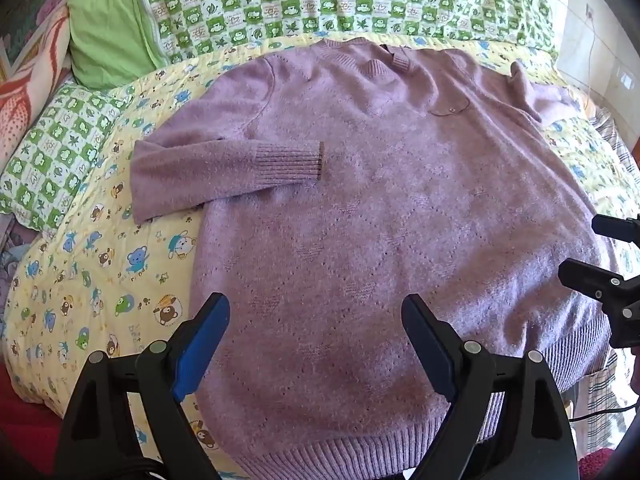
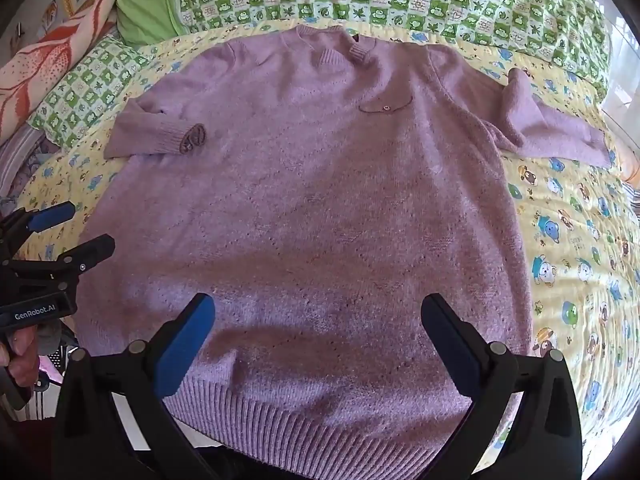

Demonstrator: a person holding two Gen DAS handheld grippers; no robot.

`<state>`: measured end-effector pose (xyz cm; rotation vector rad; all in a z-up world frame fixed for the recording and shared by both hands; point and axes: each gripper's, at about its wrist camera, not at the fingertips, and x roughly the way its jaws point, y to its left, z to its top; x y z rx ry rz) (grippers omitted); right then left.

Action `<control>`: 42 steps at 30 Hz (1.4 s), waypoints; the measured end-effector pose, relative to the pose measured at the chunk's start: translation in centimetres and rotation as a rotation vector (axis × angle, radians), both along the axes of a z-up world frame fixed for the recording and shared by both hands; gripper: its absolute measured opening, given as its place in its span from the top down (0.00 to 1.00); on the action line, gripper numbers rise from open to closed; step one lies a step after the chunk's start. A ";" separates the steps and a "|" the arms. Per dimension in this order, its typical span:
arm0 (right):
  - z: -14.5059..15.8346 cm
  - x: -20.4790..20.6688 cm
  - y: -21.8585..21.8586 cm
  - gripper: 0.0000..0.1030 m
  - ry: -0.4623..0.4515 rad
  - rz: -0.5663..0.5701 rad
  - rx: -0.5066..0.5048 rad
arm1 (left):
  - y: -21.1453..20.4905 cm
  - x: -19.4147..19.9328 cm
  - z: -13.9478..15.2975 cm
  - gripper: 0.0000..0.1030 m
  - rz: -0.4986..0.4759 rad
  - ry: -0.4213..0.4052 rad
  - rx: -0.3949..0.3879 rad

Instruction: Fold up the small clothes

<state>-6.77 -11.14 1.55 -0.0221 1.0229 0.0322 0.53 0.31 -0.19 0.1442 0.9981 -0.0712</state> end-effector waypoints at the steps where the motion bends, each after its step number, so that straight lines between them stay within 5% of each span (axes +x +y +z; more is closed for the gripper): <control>1: 0.0 0.1 0.0 0.00 0.001 0.000 0.001 | 0.1 -0.1 -0.3 0.14 0.000 -0.006 -0.003; 17: 0.2 0.3 0.4 0.00 -0.011 0.007 0.006 | 0.2 0.2 -0.1 0.14 0.005 0.010 -0.017; 25: 0.3 0.8 0.9 0.00 -0.002 0.004 -0.002 | 0.0 0.2 -0.1 0.14 0.007 -0.054 0.005; 30: 0.3 0.9 0.9 0.00 -0.006 0.009 0.006 | 0.2 0.7 -0.4 0.14 0.015 0.013 -0.020; 42: 0.3 1.3 0.3 0.00 -0.018 0.011 0.019 | -0.2 1.6 -0.5 0.14 0.018 0.016 -0.021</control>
